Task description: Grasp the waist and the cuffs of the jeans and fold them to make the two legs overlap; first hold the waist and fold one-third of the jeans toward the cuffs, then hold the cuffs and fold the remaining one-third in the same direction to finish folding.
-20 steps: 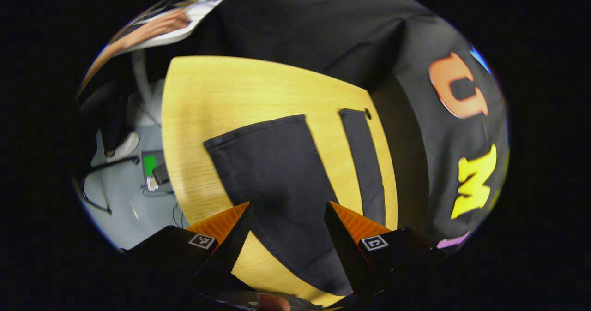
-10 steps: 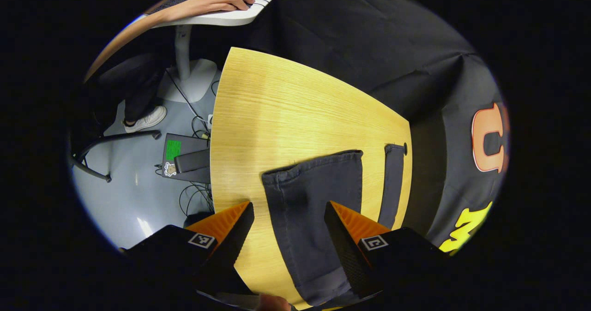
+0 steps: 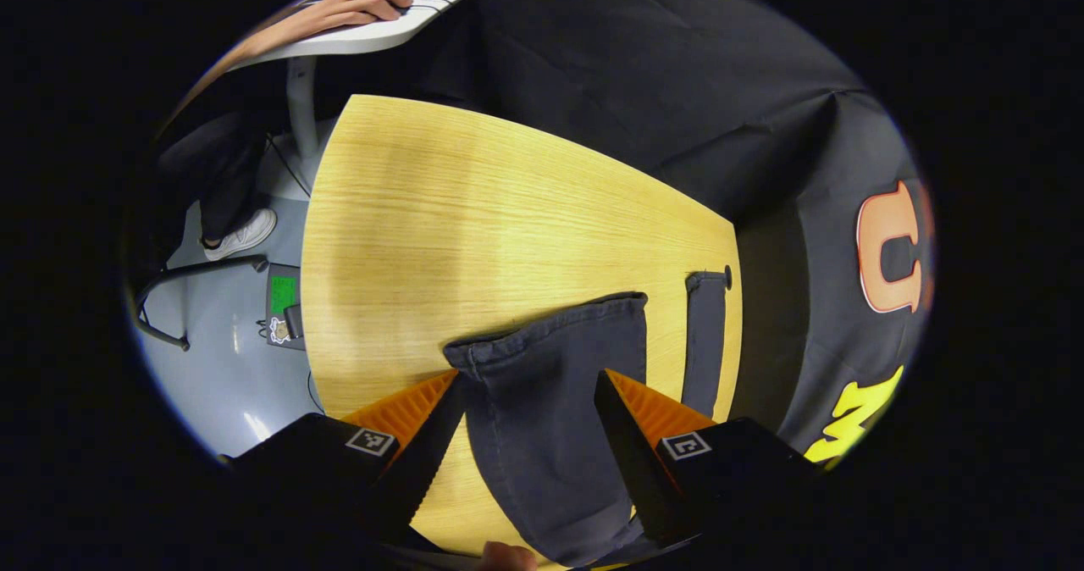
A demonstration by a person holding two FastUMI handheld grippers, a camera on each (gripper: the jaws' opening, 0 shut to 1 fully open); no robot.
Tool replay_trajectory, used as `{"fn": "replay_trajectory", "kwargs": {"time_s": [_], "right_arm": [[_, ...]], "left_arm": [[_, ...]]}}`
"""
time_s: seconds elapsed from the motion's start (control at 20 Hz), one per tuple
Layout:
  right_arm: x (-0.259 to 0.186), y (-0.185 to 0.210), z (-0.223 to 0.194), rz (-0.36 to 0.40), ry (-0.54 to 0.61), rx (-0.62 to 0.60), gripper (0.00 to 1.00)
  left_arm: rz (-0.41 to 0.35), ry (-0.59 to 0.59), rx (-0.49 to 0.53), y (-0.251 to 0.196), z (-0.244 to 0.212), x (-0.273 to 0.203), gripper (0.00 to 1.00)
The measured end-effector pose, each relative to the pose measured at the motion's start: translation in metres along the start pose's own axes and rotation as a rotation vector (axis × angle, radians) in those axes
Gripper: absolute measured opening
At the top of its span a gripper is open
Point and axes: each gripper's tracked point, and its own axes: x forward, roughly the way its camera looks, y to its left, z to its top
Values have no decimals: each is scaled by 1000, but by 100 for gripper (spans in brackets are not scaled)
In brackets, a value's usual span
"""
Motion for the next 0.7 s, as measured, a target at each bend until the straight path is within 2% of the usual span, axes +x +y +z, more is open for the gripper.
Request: {"fn": "replay_trajectory", "kwargs": {"time_s": [0.05, 0.1, 0.15, 0.2, 0.25, 0.3, 0.35, 0.4, 0.5, 0.6, 0.65, 0.7], "right_arm": [[0, -1, -2, -4, 4, 0, 95], [1, -2, -3, -8, 9, -1, 95], [1, -3, -5, -10, 15, -1, 95], [1, -4, -5, -13, 19, -2, 94], [1, -6, -6, -17, 21, -5, 94], [1, -9, -7, -21, 23, -8, 94], [2, -13, -8, -24, 26, -8, 94], [4, -16, -9, -25, 32, -7, 95], [11, -26, -17, -8, 81, 22, 95], [19, -39, -44, 45, 234, 101, 95], [20, -42, -61, 102, 352, 186, 98], [21, -54, -79, 125, 472, 288, 96]], "left_arm": [[6, 4, 27, 1, -1, 4, 100], [13, 21, 52, 4, -6, 7, 96], [12, 21, 58, 3, -4, 7, 79], [19, 29, 47, 3, -5, 7, 82], [36, 39, 28, 8, -5, 9, 79], [57, 49, -1, 15, -3, 8, 70], [70, 66, -40, 20, -4, 11, 52], [52, 74, -88, 19, -4, 11, 34], [28, 88, -141, 18, -5, 10, 20], [20, 83, -119, 20, -3, 10, 13], [30, 82, -98, 20, -3, 11, 12], [39, 81, -87, 20, -2, 11, 9]]}}
